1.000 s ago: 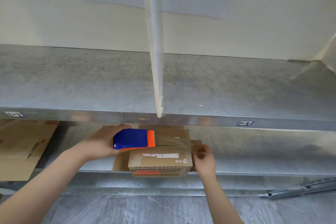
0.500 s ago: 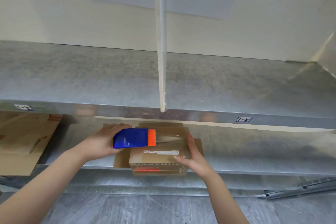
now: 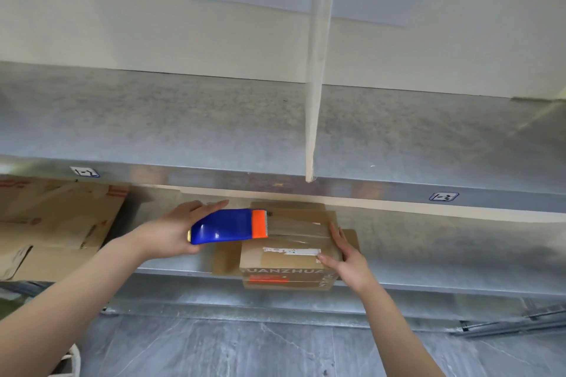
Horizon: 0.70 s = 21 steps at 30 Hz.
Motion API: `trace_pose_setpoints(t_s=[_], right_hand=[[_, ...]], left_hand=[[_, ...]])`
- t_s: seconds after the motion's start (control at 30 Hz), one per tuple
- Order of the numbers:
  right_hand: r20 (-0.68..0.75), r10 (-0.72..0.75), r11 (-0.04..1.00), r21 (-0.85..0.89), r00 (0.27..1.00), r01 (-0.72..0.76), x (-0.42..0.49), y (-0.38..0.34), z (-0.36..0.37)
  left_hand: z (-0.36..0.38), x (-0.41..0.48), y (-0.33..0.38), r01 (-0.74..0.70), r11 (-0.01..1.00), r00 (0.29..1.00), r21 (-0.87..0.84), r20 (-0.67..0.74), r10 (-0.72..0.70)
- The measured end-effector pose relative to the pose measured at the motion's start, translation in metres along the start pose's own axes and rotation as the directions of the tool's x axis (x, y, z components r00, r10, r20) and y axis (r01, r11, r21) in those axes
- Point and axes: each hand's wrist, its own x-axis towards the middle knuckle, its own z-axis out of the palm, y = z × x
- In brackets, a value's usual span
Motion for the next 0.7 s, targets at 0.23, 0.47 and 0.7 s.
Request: trace_pose_setpoints(t_s=[0.23,0.47,0.7], right_hand=[[0.030,0.025,1.000,-0.003,0.999,-0.025,0.002,0.001,-0.002],[0.083,0.032,0.998,0.054,0.996,-0.037,-0.001,-0.004,-0.003],[0.094,0.041,0.998,0.049,0.995,-0.045,-0.006,-0.010,-0.002]], left_hand=[[-0.013,-0.010,-0.033,0.052,0.997,0.998,-0.054,0.035,-0.050],[-0.007,-0.050,-0.066,0.121,0.991,0.993,-0.048,0.013,-0.121],[0.004,-0.035,-0.066,0.122,0.991,0.992,-0.050,0.037,-0.120]])
